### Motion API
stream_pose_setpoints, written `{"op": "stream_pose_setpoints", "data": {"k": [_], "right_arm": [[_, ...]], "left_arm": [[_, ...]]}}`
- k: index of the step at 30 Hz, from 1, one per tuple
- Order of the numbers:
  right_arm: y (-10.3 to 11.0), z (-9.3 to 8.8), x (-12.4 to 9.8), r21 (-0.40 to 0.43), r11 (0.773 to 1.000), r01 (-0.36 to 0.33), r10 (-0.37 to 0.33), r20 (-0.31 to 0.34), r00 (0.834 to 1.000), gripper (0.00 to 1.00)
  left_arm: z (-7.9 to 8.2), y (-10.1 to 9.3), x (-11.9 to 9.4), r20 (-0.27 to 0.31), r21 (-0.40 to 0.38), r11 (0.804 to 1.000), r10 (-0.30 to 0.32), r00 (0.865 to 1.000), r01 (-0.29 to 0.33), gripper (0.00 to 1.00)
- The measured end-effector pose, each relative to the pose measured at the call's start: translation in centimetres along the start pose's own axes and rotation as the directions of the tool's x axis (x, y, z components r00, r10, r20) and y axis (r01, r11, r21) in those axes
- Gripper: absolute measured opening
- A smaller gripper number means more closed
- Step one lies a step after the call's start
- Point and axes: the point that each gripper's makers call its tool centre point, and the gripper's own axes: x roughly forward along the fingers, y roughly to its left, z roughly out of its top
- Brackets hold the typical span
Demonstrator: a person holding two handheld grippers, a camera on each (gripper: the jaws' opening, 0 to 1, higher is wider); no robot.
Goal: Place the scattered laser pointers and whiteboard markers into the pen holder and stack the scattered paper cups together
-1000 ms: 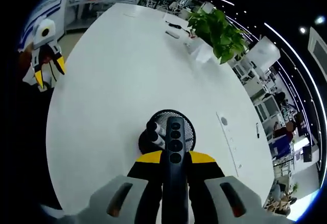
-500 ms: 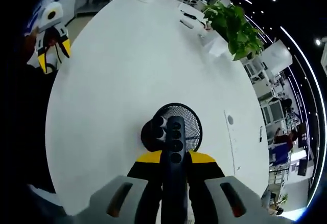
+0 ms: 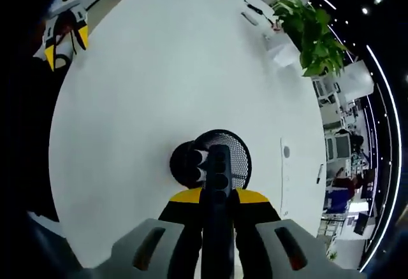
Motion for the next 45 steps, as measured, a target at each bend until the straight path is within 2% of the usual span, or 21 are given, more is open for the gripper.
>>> {"op": "stream_pose_setpoints", "data": {"k": [4,9,21,23,27,29,30,31,35,37,39,42,45], "right_arm": [[1.6,0.4,-0.7,-0.056,0.998,0.019,-0.021,-0.039,0.999,0.2],[1.2,-0.2,-0.3,-0.071,0.997,0.022,-0.027,-0.074,0.997,0.21],[0.1,-0.5,-0.1,-0.07,0.997,0.017,-0.022,-0.077,0.997,0.21],[-0.2,-0.9,0.1,-0.117,0.993,0.005,-0.021,-0.131,0.991,0.21],[-1.0,-1.3,0.5,-0.218,0.975,-0.036,-0.021,-0.252,0.967,0.21],[-1.6,-1.3,1.0,-0.3,0.952,-0.064,-0.041,-0.329,0.943,0.2],[-1.8,-1.3,1.1,-0.319,0.945,-0.069,-0.048,-0.344,0.938,0.2],[-1.8,-1.2,1.0,-0.356,0.931,-0.086,-0.061,-0.381,0.922,0.2],[-1.8,-0.9,1.2,-0.433,0.893,-0.125,-0.097,-0.455,0.885,0.2],[-2.1,-1.0,1.2,-0.464,0.874,-0.143,-0.121,-0.494,0.861,0.2],[-2.1,-1.0,1.2,-0.457,0.877,-0.149,-0.124,-0.515,0.848,0.2],[-2.2,-0.7,1.4,-0.454,0.876,-0.162,-0.118,-0.527,0.842,0.21],[-1.8,-0.8,1.8,-0.418,0.892,-0.172,-0.078,-0.518,0.852,0.21]], "left_arm": [[-0.1,0.0,-0.1,0.002,-0.003,1.0,0.0,1.0,0.0,0.42],[-0.3,0.0,-0.3,0.004,-0.008,1.0,0.003,1.0,-0.003,0.42],[-0.3,-0.2,-0.4,0.006,-0.008,1.0,0.001,1.0,-0.001,0.42],[-0.3,-0.2,-0.3,0.003,-0.007,1.0,0.0,1.0,0.0,0.42],[-0.3,-0.5,0.0,0.002,-0.006,1.0,-0.007,1.0,0.007,0.42],[-0.2,-0.6,0.1,0.002,-0.004,1.0,-0.01,1.0,0.01,0.42],[-0.2,-0.7,0.1,0.003,-0.005,1.0,-0.011,1.0,0.011,0.42],[-0.2,-0.7,0.1,0.002,-0.006,1.0,-0.011,1.0,0.011,0.42],[-0.4,-0.2,-0.2,0.002,-0.014,1.0,-0.002,1.0,0.002,0.42],[-0.4,-0.1,-0.3,0.005,-0.014,1.0,0.001,1.0,-0.001,0.42],[-0.4,0.0,-0.4,0.007,-0.016,1.0,0.003,1.0,-0.002,0.42],[-0.5,0.2,-0.6,0.01,-0.019,1.0,0.004,1.0,-0.004,0.42],[-0.5,0.3,-0.7,0.014,-0.024,1.0,0.004,1.0,-0.003,0.42]]}}
